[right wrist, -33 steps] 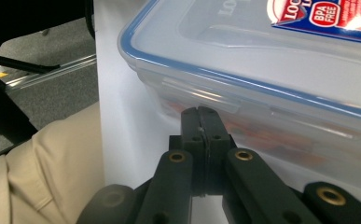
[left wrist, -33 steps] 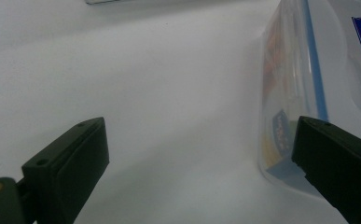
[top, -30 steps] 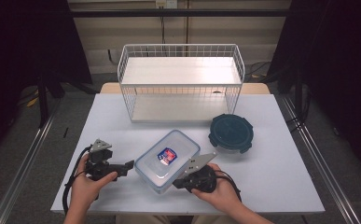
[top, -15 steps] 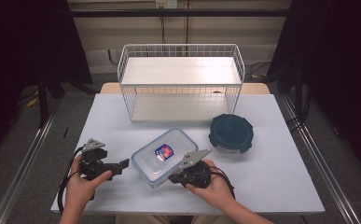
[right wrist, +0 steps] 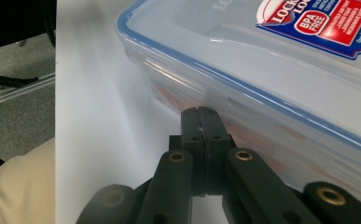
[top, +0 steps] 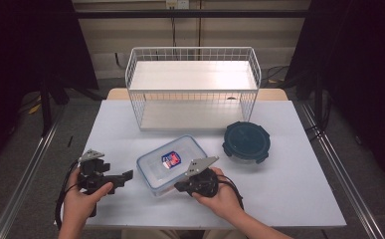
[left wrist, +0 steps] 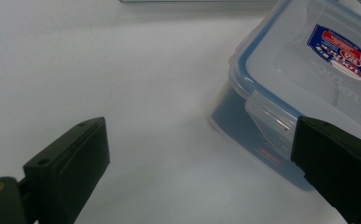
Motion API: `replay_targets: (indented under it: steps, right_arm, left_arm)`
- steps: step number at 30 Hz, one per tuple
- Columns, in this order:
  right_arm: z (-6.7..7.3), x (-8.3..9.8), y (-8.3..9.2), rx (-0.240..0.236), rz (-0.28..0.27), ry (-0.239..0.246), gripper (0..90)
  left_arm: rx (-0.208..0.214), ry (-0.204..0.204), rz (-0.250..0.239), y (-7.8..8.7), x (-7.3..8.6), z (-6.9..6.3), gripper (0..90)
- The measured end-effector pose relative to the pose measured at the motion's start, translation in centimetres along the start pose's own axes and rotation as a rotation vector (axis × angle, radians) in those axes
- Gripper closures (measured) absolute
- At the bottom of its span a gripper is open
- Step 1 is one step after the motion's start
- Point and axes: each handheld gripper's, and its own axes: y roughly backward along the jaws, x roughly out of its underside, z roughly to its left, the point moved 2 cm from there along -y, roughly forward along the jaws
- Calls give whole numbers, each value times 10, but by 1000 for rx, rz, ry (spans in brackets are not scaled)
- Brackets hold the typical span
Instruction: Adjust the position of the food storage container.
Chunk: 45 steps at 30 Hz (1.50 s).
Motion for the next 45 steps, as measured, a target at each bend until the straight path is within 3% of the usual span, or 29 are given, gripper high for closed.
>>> replay_targets:
  steps: [11, 12, 13, 15, 18, 21, 26, 30, 33, 37, 42, 43, 45]
  right_arm:
    - [1, -8, -13, 8, -6, 22, 893]
    - [1, -8, -13, 5, -7, 28, 880]
    - [3, -7, -12, 11, -9, 35, 812]
    - [3, -4, -8, 19, -8, 46, 788]
    - [0, 2, -2, 0, -13, 5, 763]
    - [-9, 12, 16, 20, -32, -59, 725]
    - [-15, 18, 34, 54, -42, -82, 691]
    - [-22, 24, 54, 140, -38, -54, 653]
    - [-28, 23, 63, 158, -70, -91, 639]
    - [-34, 18, 67, 170, -103, -119, 600]
    - [-47, 11, 70, 203, -149, -184, 520]
    - [-53, 8, 69, 209, -157, -221, 486]
    - [-59, 4, 67, 224, -171, -233, 448]
  left_arm:
    - [43, 23, -16, 5, -1, -6, 42]
    - [47, 29, -20, 4, -1, -7, 42]
    - [59, 29, -16, 3, -2, -9, 42]
    - [72, 35, -13, 2, -2, -11, 42]
    - [84, 51, -15, 1, -2, -12, 42]
    - [96, 65, -16, -1, -3, -13, 42]
    - [110, 78, -9, -6, -5, -18, 43]
    - [119, 82, 0, -13, -7, -22, 42]
    - [123, 84, 6, -16, -8, -23, 43]
    - [123, 94, 7, -18, -8, -24, 43]
    - [112, 109, 5, -22, -8, -26, 46]
    - [120, 124, -2, -23, -8, -26, 48]
    - [125, 132, -7, -24, -8, -26, 49]
